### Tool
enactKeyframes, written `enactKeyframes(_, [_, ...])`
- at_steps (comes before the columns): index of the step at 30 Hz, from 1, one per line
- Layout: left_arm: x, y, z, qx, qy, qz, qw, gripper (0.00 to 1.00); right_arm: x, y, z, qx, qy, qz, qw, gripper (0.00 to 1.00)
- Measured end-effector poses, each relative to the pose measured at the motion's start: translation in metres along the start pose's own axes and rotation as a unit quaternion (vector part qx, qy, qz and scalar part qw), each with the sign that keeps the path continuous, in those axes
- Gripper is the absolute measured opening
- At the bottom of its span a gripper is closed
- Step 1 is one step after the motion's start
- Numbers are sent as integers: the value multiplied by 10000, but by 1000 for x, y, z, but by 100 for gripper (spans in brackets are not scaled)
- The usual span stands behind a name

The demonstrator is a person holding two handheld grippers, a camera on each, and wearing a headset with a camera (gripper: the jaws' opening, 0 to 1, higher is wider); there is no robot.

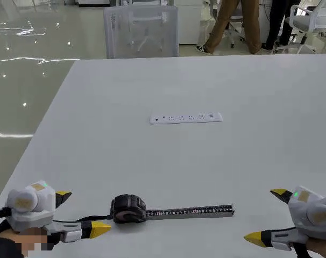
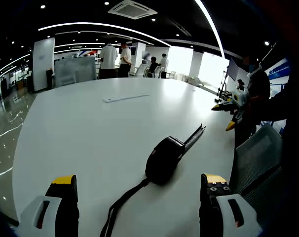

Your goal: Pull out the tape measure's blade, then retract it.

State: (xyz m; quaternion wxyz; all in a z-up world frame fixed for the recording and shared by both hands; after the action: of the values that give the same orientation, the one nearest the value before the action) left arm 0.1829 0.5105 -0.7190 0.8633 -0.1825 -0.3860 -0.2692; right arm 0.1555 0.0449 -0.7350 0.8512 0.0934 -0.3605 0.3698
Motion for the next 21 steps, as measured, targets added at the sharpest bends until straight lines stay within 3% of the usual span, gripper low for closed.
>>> enactKeyframes(1, [1, -2, 7, 82, -108, -6, 9999, 100, -3, 1, 7, -74, -31, -120, 9999, 91])
enactKeyframes(5, [-2, -10, 26, 115, -457, 66, 9989, 100, -16, 11, 21, -160, 32, 68, 9998, 97])
enactKeyframes(8, [-16, -18, 38, 118, -439, 35, 9990, 100, -23, 14, 33, -143, -79, -189, 9997, 100])
enactKeyframes(10, [-22, -21, 45, 165, -497, -12, 9986, 100, -26, 16, 42, -103, -143, -172, 9997, 100])
enactKeyframes(16, [-31, -30, 63, 173, -486, -3, 9987, 100, -25, 13, 65, -134, -396, -389, 9984, 100])
enactKeyframes(17, [-33, -30, 63, 132, -439, 29, 9989, 100, -25, 12, 67, -145, -393, -399, 9983, 100])
enactKeyframes(18, [-39, -33, 64, 36, -210, 213, 9995, 100, -21, 17, 72, -163, -382, -403, 9983, 100])
enactKeyframes(21, [-38, -29, 64, 105, -245, 169, 9995, 100, -30, 14, 76, -197, -370, -543, 9976, 100])
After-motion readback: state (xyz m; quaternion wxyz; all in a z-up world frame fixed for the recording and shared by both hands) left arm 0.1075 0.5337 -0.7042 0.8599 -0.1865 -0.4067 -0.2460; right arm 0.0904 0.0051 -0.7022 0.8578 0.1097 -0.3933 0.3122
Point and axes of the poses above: the centre of the closed fingertips' face, and the gripper's own axes: z roughly backward along the fingers, y roughly to its left, x roughly out of its top, the point moved 4 cm from there along z, roughly backward along the fingers, and after that the axes turned 6 degrees about y, right-handed, at the moved point
